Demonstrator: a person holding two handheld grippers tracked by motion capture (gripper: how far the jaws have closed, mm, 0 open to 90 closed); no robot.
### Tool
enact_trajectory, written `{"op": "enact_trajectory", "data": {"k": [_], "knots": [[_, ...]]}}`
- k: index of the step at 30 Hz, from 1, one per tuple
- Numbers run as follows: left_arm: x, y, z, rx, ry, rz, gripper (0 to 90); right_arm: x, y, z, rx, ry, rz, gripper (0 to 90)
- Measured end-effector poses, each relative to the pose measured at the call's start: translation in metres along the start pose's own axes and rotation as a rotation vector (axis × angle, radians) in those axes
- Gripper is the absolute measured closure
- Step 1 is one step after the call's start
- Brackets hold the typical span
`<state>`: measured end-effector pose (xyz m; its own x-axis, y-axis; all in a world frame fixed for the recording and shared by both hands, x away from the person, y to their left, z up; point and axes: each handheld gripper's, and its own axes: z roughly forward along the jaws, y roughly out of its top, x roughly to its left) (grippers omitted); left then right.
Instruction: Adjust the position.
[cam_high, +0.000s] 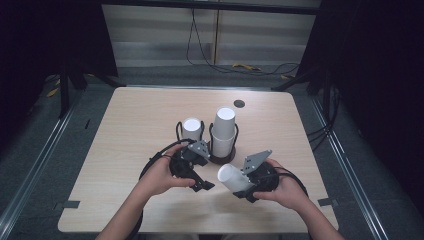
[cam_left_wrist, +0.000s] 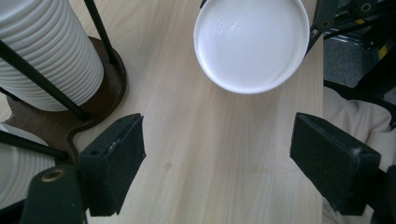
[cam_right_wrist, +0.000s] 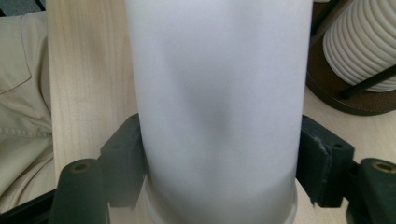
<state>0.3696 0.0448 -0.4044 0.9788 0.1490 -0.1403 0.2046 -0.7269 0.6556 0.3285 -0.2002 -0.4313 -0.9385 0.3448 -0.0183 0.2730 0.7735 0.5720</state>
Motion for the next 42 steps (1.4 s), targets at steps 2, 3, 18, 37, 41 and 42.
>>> {"op": "enact_trajectory", "data": {"k": [2,3,18,37,41,42], "knots": [[0.0,0.001,0.0,-0.006,-0.001,0.001,17.7,0.0,0.001,0.0,0.002,0.0,-0.006,27.4],[-0.001,0.002,0.002,-0.005,-0.006,0.003,17.7,0.001,0.002,0.0,0.005,0.009,-0.009,27.4],[-0.003,0.008,0.005,-0.009,-0.021,0.021,17.7,0.001,0.006,0.0,0.032,0.02,-0.025,27.4],[-0.005,0.011,0.01,-0.013,-0.038,0.033,18.3,0.002,0.013,0.003,0.047,0.029,-0.045,27.4],[-0.005,0.012,0.01,-0.014,-0.04,0.032,18.3,0.003,0.014,0.004,0.041,0.033,-0.041,27.4],[-0.004,0.012,0.011,-0.014,-0.04,0.034,18.3,0.003,0.014,0.004,0.039,0.037,-0.043,27.4]]}}
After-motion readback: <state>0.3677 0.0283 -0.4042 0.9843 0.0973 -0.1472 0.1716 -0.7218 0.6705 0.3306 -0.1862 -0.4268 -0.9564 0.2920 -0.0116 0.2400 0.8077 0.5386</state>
